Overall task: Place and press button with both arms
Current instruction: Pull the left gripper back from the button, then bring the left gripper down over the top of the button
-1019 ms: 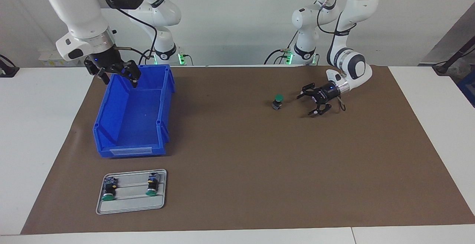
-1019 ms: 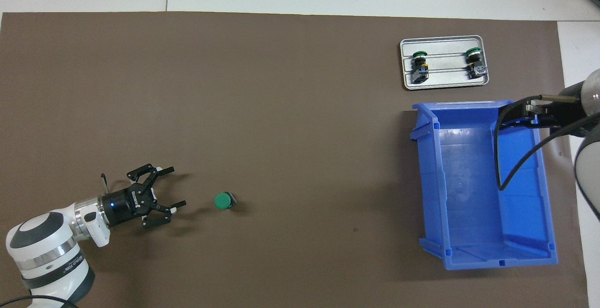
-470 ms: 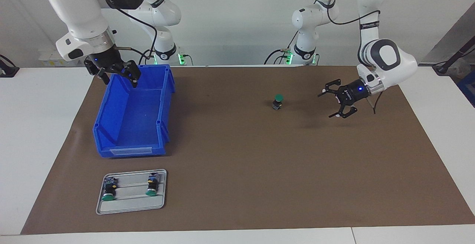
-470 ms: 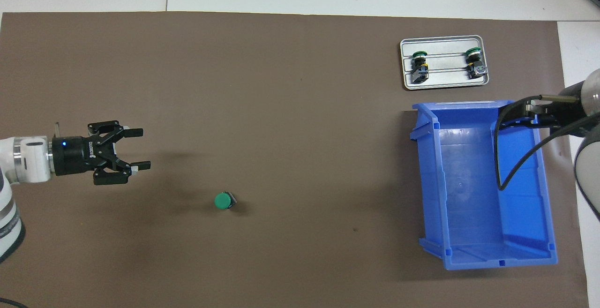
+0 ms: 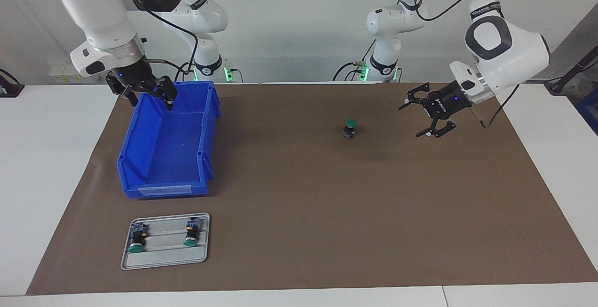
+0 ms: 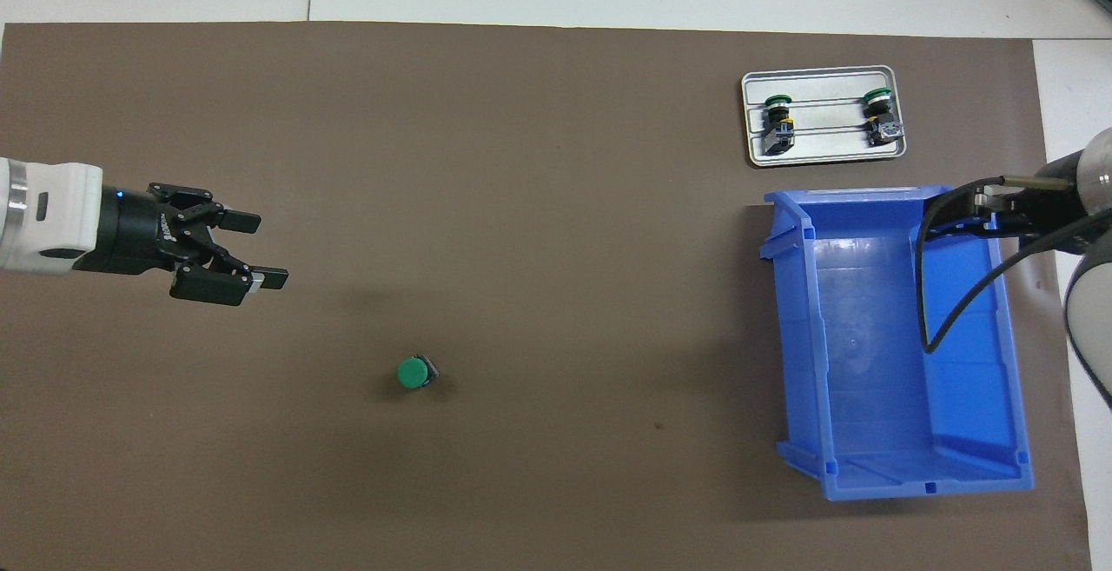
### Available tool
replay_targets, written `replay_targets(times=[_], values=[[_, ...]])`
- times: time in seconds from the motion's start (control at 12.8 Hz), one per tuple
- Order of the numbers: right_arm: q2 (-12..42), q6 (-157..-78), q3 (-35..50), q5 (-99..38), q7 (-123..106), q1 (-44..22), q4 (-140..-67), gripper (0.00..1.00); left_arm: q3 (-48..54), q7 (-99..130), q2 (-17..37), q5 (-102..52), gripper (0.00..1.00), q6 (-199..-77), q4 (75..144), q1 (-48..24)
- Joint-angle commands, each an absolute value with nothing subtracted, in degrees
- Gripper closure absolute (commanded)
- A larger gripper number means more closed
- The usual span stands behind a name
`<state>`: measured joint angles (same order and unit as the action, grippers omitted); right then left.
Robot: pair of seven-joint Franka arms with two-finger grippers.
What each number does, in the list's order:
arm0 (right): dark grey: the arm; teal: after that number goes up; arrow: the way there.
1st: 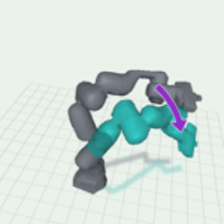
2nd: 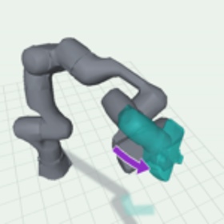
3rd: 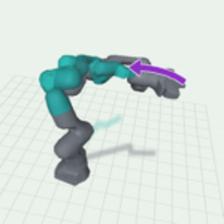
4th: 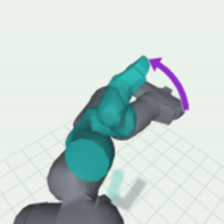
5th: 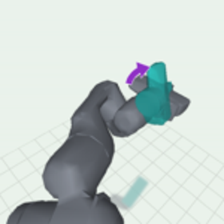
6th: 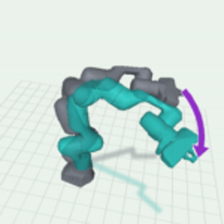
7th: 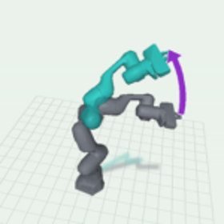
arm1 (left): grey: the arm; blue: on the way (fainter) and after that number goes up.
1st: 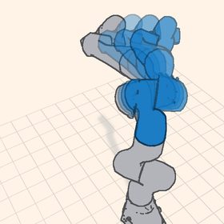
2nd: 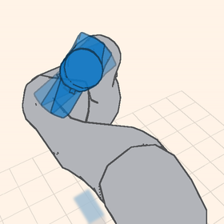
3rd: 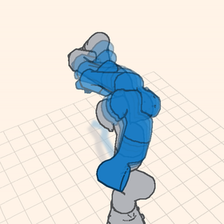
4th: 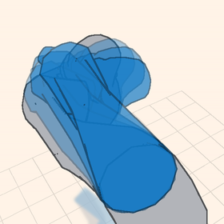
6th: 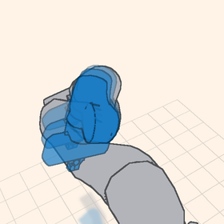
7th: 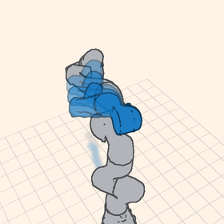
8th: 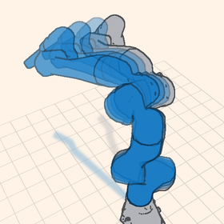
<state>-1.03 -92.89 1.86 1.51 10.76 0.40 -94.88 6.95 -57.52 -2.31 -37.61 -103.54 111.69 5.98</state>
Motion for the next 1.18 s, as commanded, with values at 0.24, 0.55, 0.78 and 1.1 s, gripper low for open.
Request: replay_targets(times=[0.24,0.55,0.78,1.1], values=[[-2.46,-93.43,2.29,0.53,9.32,1.05,-96.5,0.0,6.33,-23.09,-8.26,-16.82,0.0,-102.92,112.06,-7.36],[-2.46,-93.43,2.29,0.53,9.4,1.05,-96.5,0.0,6.5,-15.47,-9.4,-15.73,0.0,-96.79,112.76,-8.88],[-2.46,-93.43,2.2,0.53,9.32,1.05,-96.42,0.0,6.85,-11.99,-11.07,-11.71,0.04,-93.86,114.61,-9.4],[-2.46,-93.43,2.29,0.53,9.4,1.05,-96.5,0.0,8.0,13.09,-10.99,-10.37,0.58,-98.52,114.52,-12.04]])
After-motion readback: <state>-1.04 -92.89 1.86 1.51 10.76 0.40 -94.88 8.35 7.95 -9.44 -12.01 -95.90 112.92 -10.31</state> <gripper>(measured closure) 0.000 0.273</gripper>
